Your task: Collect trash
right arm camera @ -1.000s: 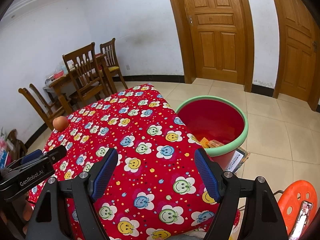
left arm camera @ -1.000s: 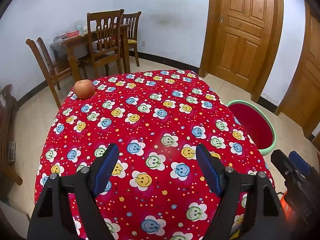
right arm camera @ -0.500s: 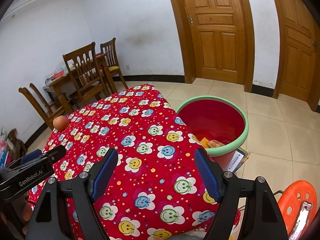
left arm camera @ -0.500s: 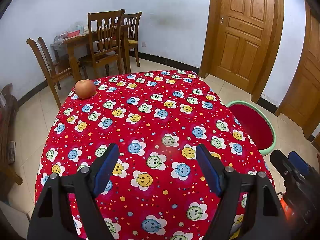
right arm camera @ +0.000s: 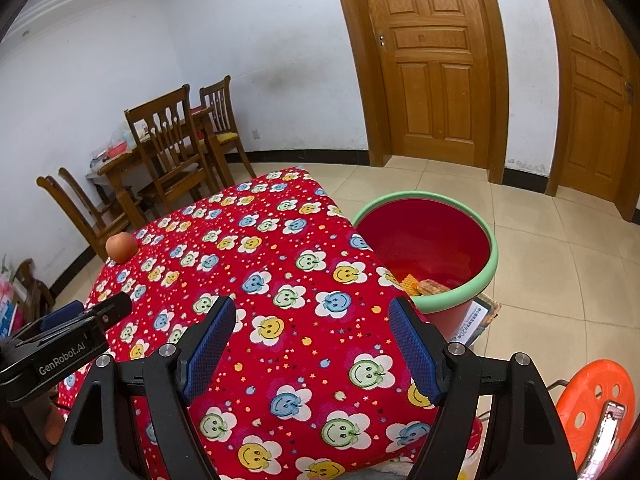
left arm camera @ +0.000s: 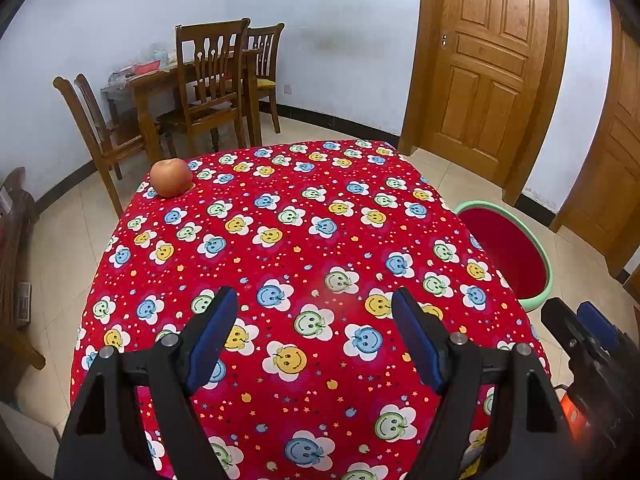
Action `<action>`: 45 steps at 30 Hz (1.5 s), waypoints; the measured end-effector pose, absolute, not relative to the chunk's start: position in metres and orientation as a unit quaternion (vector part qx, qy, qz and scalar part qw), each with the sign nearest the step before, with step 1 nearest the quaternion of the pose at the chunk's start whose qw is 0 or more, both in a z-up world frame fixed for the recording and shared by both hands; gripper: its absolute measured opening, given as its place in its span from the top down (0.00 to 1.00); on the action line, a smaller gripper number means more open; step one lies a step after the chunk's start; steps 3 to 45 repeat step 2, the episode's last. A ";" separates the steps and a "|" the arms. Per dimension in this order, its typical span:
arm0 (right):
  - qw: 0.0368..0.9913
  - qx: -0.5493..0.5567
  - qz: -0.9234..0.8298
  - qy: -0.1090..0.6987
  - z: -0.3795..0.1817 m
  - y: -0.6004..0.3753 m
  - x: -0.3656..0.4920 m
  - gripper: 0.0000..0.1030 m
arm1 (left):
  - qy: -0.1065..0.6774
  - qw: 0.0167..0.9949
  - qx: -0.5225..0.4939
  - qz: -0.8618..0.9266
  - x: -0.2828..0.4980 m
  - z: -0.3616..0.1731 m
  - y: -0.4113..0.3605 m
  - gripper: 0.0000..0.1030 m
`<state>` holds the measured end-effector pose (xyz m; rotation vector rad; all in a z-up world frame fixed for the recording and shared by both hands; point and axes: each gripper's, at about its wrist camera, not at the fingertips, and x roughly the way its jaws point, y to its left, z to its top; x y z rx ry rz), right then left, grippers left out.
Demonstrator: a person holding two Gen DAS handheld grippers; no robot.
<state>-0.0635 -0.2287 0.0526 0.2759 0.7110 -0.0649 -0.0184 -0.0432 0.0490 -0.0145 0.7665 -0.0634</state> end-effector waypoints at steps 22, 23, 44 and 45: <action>0.928 0.136 -0.031 0.347 0.053 -0.229 -0.064 0.23 | 0.374 0.927 -0.008 -0.030 -0.018 0.049 -0.042 0.24; 0.928 0.136 -0.031 0.347 0.053 -0.229 -0.064 0.23 | 0.374 0.927 -0.008 -0.030 -0.018 0.049 -0.042 0.24; 0.928 0.136 -0.031 0.347 0.053 -0.229 -0.064 0.23 | 0.374 0.927 -0.008 -0.030 -0.018 0.049 -0.042 0.24; 0.928 0.136 -0.031 0.347 0.053 -0.229 -0.064 0.23 | 0.374 0.927 -0.008 -0.030 -0.018 0.049 -0.042 0.24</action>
